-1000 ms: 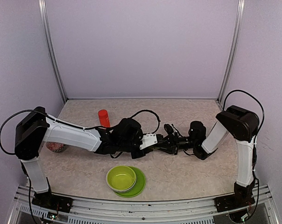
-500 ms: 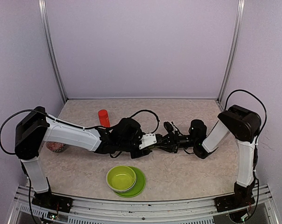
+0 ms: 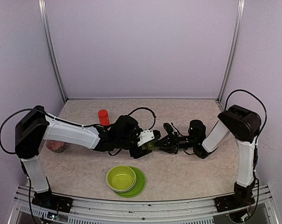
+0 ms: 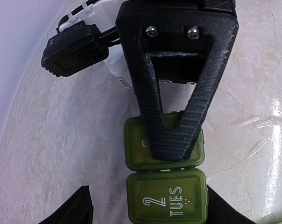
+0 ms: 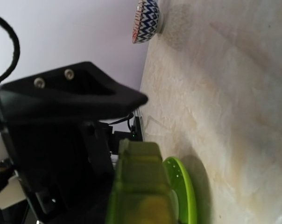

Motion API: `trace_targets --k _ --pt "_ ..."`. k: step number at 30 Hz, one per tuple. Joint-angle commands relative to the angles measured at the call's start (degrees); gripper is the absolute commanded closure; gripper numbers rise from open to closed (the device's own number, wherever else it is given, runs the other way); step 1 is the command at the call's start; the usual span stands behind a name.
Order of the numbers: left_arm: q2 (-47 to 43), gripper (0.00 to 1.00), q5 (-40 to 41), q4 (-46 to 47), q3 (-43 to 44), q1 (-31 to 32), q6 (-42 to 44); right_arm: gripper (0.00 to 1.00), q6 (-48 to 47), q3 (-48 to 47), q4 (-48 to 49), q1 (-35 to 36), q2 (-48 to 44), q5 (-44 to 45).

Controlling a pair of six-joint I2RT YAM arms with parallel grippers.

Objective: Sort the pills into containers
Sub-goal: Open the lid of the pill container in the compartment.

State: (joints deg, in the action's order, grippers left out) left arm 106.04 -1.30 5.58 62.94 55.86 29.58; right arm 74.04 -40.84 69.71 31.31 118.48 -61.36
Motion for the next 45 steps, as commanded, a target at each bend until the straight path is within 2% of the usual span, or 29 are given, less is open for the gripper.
trace_targets --k 1,16,36,45 --pt "-2.13 0.26 -0.57 1.18 0.57 -0.31 -2.23 0.92 -1.86 -1.0 -0.82 -0.28 -1.0 -0.43" --pt "-0.59 0.25 -0.7 1.22 2.82 -0.92 -5.74 0.92 -4.06 0.04 -1.92 -0.28 0.32 0.62" --pt "-3.74 0.24 2.18 2.12 2.98 -1.54 -7.72 0.92 -3.3 0.65 0.31 -0.28 2.94 0.71" --pt "-5.16 0.2 1.98 3.27 1.84 -1.54 -7.96 0.92 -3.42 0.41 -0.43 -0.28 2.73 0.85"
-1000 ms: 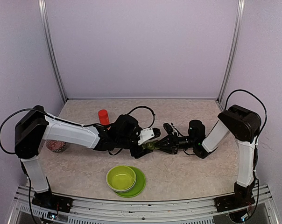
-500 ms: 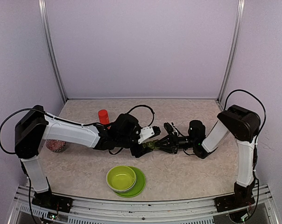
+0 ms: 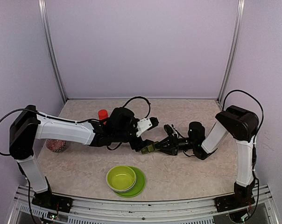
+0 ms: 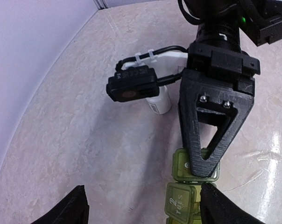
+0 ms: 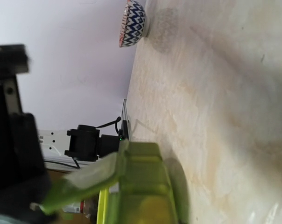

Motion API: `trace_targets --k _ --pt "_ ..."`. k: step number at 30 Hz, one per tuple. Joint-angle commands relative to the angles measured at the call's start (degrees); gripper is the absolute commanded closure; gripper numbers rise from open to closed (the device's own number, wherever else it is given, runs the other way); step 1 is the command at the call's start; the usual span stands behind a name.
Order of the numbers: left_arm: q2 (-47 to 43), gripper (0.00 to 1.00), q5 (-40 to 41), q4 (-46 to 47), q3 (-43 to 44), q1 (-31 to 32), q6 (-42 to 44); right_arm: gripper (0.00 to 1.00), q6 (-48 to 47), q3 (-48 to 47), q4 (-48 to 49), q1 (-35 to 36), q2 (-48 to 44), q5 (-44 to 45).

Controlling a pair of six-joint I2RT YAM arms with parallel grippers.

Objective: Sort the pills into containers
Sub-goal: Open the lid of the pill container in the compartment.

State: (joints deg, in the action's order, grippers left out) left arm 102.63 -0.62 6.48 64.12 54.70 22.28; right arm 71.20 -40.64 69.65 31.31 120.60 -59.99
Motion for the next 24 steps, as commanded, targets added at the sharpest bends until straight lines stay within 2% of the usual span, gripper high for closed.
trace_targets --k 1,10,16,24 --pt "-1.74 0.2 1.82 2.39 0.61 -0.38 -0.66 0.92 -0.56 0.21 -0.32 -0.28 0.57 -0.41" --pt "-1.03 0.21 5.23 2.22 0.81 -0.38 -0.46 0.92 -0.36 0.4 -0.22 -0.28 -0.21 -0.53" --pt "-3.65 0.16 -1.97 3.1 -1.91 0.28 2.43 0.92 -0.48 0.04 -1.1 -0.35 -0.35 -0.57" --pt "-0.24 0.15 0.56 -1.96 0.05 2.54 5.45 0.92 -0.23 -0.38 -1.51 -0.31 -1.01 -0.6"
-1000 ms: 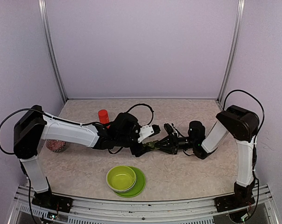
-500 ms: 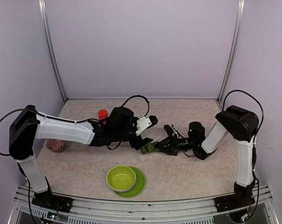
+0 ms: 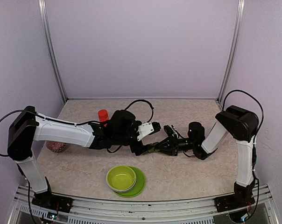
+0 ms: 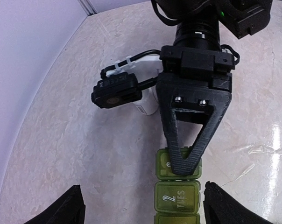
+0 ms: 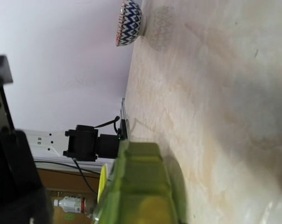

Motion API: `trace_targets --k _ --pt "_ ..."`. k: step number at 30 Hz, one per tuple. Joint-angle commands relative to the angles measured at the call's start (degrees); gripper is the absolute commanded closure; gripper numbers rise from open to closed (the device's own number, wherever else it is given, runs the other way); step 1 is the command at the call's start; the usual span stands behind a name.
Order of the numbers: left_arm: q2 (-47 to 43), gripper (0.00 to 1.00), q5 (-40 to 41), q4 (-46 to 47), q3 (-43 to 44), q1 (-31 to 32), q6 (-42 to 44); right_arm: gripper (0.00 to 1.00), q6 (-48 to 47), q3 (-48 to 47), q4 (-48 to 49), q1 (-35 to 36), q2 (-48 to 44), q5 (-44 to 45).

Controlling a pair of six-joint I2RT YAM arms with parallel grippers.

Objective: Sort the pills into containers
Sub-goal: Open the lid of the pill container in the compartment.

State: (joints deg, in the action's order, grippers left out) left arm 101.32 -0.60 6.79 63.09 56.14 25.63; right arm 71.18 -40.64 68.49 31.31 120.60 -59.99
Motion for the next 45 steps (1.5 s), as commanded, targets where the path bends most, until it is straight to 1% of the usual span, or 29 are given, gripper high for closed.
trace_targets --k 1,6,12,31,45 --pt "1.49 0.15 0.83 -2.68 1.37 1.33 2.46 0.92 -0.21 -0.48 -0.55 -0.29 -1.13 -0.72" --pt "3.03 0.15 2.26 -3.71 2.31 1.86 2.98 0.92 -0.18 -0.58 -0.89 -0.37 -1.4 -0.79" --pt "4.08 0.15 6.7 -3.52 2.95 1.82 2.88 0.92 -0.25 -0.58 -0.97 -0.37 -1.6 -0.97" --pt "-0.51 0.15 9.91 2.92 -0.44 -0.27 -0.03 0.92 -0.58 -0.81 -1.22 -0.42 -0.94 -0.94" --pt "3.29 0.15 12.82 1.62 1.85 -1.92 -1.74 0.92 0.26 -0.2 1.37 -0.36 -2.18 -1.71"
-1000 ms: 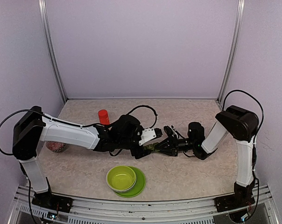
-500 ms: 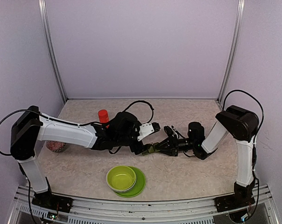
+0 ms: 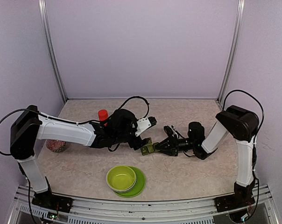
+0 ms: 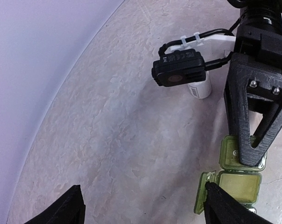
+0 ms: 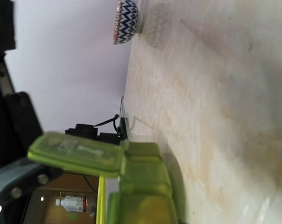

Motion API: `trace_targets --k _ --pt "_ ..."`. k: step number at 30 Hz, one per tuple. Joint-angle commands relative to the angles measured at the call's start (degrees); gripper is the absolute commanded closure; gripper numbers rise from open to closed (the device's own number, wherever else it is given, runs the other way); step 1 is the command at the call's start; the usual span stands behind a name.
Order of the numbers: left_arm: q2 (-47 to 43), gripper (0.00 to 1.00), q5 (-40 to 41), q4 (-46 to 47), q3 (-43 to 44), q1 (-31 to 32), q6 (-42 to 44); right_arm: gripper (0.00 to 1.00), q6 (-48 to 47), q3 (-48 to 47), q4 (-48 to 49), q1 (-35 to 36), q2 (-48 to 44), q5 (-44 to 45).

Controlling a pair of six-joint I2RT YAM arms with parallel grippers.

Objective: Sort the pills into containers
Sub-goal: Open the lid of the pill container in the compartment.

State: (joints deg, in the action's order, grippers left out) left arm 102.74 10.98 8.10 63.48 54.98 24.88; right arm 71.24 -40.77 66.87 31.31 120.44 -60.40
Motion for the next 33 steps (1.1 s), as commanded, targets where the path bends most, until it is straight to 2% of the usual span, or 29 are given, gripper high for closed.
trace_targets --k 1,18,33 --pt "2.16 0.15 1.27 0.15 1.72 -0.83 -1.01 0.92 0.41 0.05 3.26 -0.29 -2.09 -1.34" --pt "5.43 0.15 0.83 -2.48 4.91 -2.63 -0.76 0.92 -0.38 0.12 4.06 -0.11 -2.73 -2.91" --pt "7.89 0.16 -11.61 -10.87 9.24 -3.89 3.17 0.92 -1.37 -0.51 3.57 -0.02 -3.36 -4.24"
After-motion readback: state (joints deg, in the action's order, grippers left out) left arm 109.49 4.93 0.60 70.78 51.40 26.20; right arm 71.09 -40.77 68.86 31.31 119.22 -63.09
